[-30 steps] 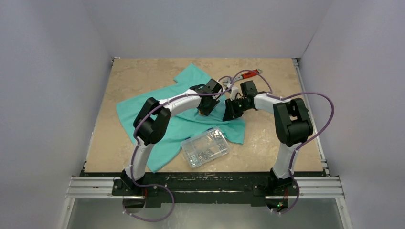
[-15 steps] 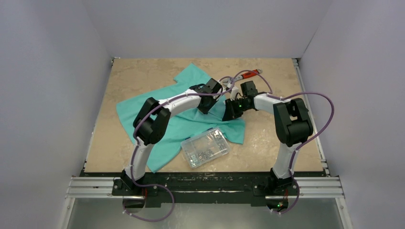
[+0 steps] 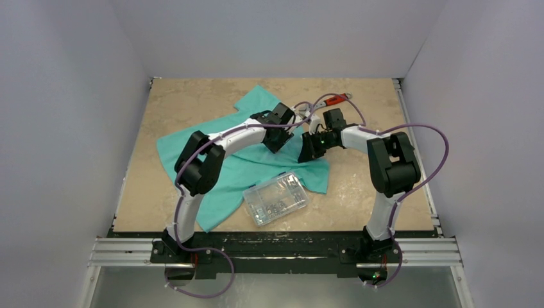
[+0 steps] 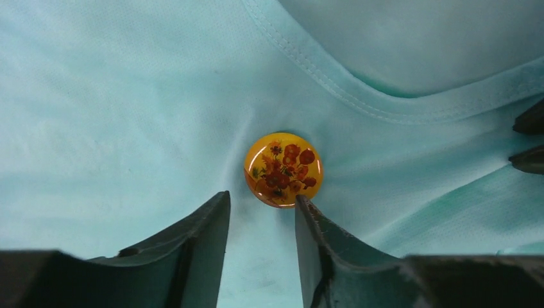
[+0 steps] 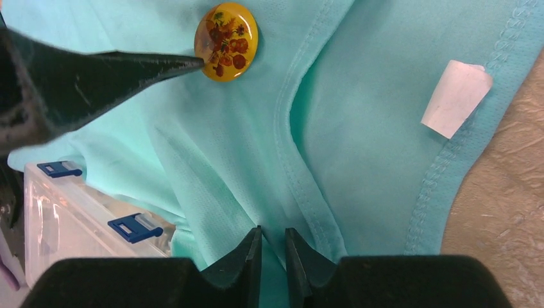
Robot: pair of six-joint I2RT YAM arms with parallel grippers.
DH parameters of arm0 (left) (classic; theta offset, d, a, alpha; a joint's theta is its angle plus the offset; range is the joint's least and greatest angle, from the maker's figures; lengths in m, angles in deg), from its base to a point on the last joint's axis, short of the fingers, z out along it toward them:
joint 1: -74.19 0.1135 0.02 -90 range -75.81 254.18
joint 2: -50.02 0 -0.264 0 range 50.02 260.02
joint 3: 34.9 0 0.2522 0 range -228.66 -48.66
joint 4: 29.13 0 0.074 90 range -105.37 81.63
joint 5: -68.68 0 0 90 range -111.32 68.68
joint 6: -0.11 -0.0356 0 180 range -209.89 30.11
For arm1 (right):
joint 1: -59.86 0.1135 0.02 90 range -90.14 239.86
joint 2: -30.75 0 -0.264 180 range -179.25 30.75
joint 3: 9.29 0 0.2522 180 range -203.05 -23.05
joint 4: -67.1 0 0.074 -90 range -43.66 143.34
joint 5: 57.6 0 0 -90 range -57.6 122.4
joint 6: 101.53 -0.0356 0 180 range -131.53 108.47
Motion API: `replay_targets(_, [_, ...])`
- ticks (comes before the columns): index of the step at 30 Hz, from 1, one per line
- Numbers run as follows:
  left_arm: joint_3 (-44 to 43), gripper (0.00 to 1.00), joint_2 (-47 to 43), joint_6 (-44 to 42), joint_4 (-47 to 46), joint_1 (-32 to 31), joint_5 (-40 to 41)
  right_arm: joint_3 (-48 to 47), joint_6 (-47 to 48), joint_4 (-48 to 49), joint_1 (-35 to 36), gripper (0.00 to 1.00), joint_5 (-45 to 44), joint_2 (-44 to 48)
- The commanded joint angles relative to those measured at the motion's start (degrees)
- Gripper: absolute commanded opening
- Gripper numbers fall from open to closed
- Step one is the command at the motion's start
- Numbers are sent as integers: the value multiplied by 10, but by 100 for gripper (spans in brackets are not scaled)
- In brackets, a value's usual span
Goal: Remove the brooch from the garment
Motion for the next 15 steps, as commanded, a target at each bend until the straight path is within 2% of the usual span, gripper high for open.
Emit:
replay_targets(1, [-7,44,-49,-20,-55,2,-70,11,5,-10,3,23,1,11])
replay_targets(6, [2,47,-43,-58,-61,-3,-89,14,1,-9,1,23,-1,12])
replay_targets(15, [-5,50,-5,-83,-59,-13,-60,14,-11,-8,-20,23,27,1])
